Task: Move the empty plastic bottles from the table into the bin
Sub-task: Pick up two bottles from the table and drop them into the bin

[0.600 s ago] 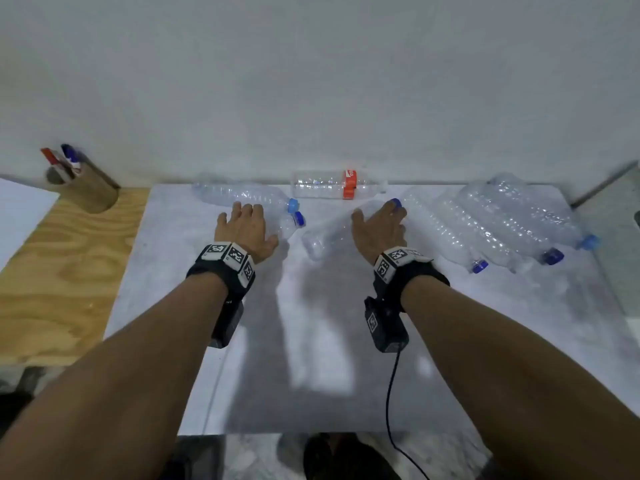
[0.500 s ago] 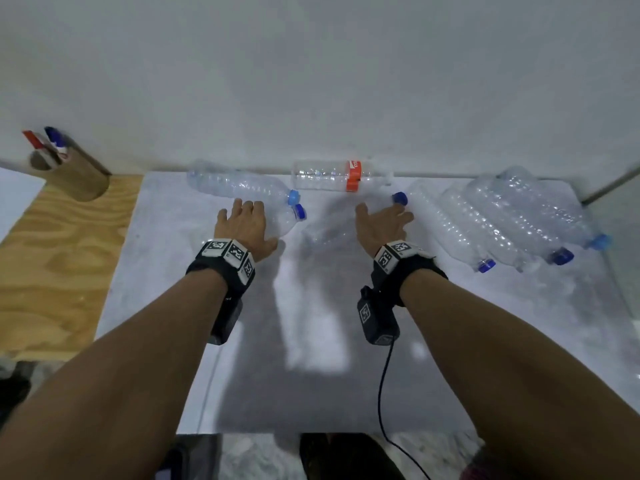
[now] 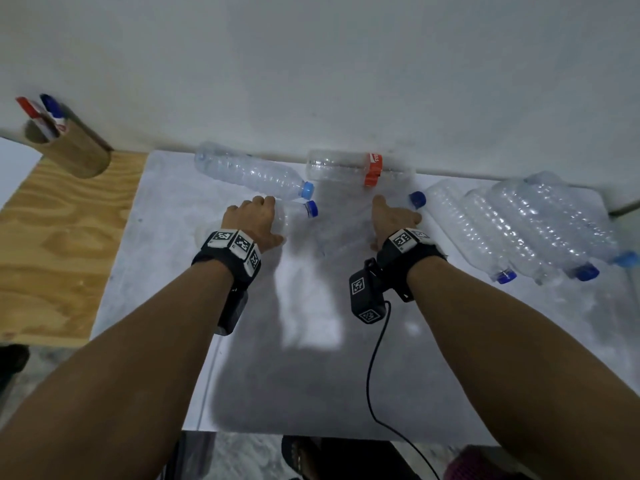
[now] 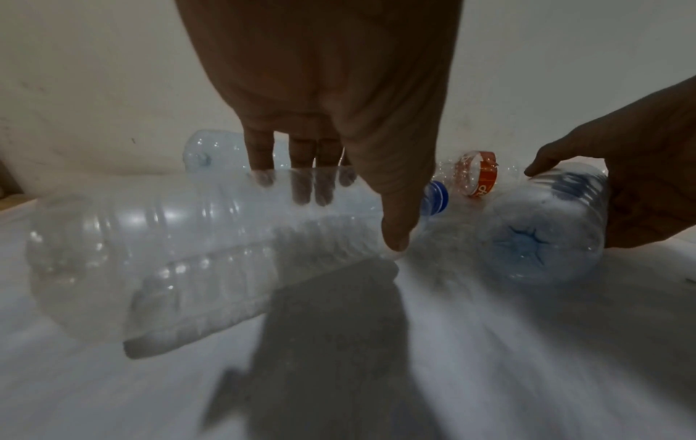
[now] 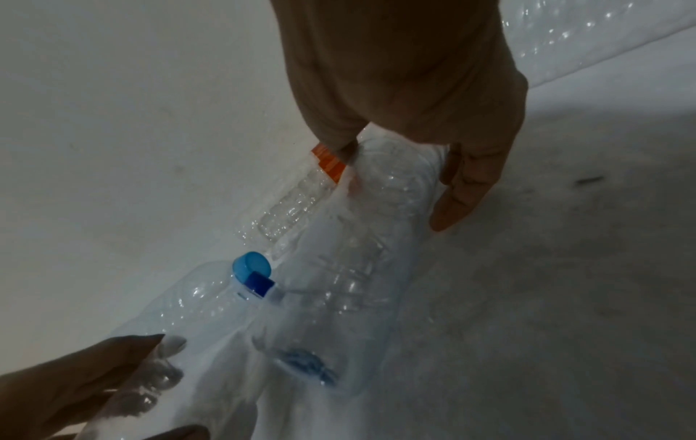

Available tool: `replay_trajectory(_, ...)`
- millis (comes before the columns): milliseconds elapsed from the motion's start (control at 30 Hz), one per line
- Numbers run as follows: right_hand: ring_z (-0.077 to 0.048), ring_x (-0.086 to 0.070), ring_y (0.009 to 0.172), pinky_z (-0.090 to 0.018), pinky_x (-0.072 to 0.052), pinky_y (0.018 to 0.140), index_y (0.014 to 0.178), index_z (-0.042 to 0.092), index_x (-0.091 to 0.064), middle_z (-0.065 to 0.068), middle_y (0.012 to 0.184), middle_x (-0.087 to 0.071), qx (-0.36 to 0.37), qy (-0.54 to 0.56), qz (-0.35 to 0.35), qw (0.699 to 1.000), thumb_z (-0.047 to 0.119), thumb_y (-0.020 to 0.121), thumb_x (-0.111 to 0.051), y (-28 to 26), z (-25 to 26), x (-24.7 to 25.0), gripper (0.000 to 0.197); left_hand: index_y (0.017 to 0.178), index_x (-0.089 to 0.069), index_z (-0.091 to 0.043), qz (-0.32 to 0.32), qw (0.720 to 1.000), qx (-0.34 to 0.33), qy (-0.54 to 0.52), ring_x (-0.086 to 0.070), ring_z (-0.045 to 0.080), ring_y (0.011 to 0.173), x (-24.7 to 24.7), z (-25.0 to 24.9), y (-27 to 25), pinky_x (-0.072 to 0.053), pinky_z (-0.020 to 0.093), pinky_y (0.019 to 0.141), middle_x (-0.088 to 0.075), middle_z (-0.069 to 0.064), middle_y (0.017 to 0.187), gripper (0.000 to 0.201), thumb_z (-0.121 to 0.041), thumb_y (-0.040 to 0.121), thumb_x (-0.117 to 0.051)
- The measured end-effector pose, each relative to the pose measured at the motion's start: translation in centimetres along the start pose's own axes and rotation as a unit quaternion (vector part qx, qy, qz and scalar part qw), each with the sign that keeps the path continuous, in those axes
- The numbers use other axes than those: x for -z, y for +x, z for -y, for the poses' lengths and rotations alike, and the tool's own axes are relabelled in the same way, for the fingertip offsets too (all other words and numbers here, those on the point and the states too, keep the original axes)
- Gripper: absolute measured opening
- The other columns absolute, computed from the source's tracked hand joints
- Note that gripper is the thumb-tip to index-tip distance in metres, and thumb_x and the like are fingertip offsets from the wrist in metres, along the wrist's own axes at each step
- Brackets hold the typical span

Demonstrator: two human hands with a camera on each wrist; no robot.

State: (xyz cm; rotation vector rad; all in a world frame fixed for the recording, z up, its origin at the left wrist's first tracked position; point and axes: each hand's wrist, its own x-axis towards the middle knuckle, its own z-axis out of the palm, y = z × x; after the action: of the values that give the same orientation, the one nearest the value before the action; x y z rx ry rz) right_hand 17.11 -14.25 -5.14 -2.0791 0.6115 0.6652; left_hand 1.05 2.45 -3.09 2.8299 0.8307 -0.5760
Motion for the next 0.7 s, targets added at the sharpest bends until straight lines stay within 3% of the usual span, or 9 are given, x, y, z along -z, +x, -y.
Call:
replay_trajectory(133,-0.039,-0.059,0.1,-0.051,-0.055,0.086,0.128,0.012,-0.026,-0.017,0.126,-0.051,0.017,-0.01,0.006,1.0,0.062,0.055,-0.06,-1.0,-0.5,-0.1,0.095,0.128,-0.042,-0.013,-0.002,1.0,0.017,-0.005,-0.055,0.03,0.114,0.1,0.6,-1.6,-0.047,0.042,0.09,-0.055,0.009,0.125,0.072,-0.053,0.075,-0.068)
replay_trajectory(333,-0.036,-0.059,0.105,-0.049,-0.051,0.093,0.136,0.012,-0.024,-0.015,0.128,-0.049,0.09,-0.061,0.009,0.994,0.063,0.064,-0.063,-5.1,-1.1,0.1,0.096,0.126,-0.042,-0.011,-0.026,0.998,0.06,-0.022,-0.056,0.031,0.112,0.8,2.8,-6.2,-0.048,0.043,0.088,-0.056,0.01,0.124,0.074,-0.049,0.07,-0.073)
replay_trajectory(533,-0.038,-0.06,0.105,-0.051,-0.056,0.088,0.13,0.008,-0.028,-0.017,0.126,-0.052,0.183,-0.016,0.083,0.98,0.049,0.062,-0.071,-11.7,-2.9,-1.2,0.09,0.124,-0.037,-0.011,-0.065,0.985,0.131,-0.094,-0.055,0.035,0.111,0.8,6.1,-14.0,-0.045,0.045,0.085,-0.056,0.012,0.121,0.077,-0.045,0.067,-0.076)
replay_trajectory(700,-0.036,-0.061,0.104,-0.05,-0.056,0.087,0.126,0.018,-0.029,-0.013,0.121,-0.055,0.272,-0.044,0.158,0.948,0.061,0.044,-0.063,-18.3,-6.1,-3.1,0.099,0.14,-0.024,-0.021,-0.088,0.967,0.189,-0.144,-0.055,0.038,0.112,-0.9,9.4,-23.2,-0.05,0.049,0.087,-0.048,0.013,0.128,0.095,-0.042,0.064,-0.077)
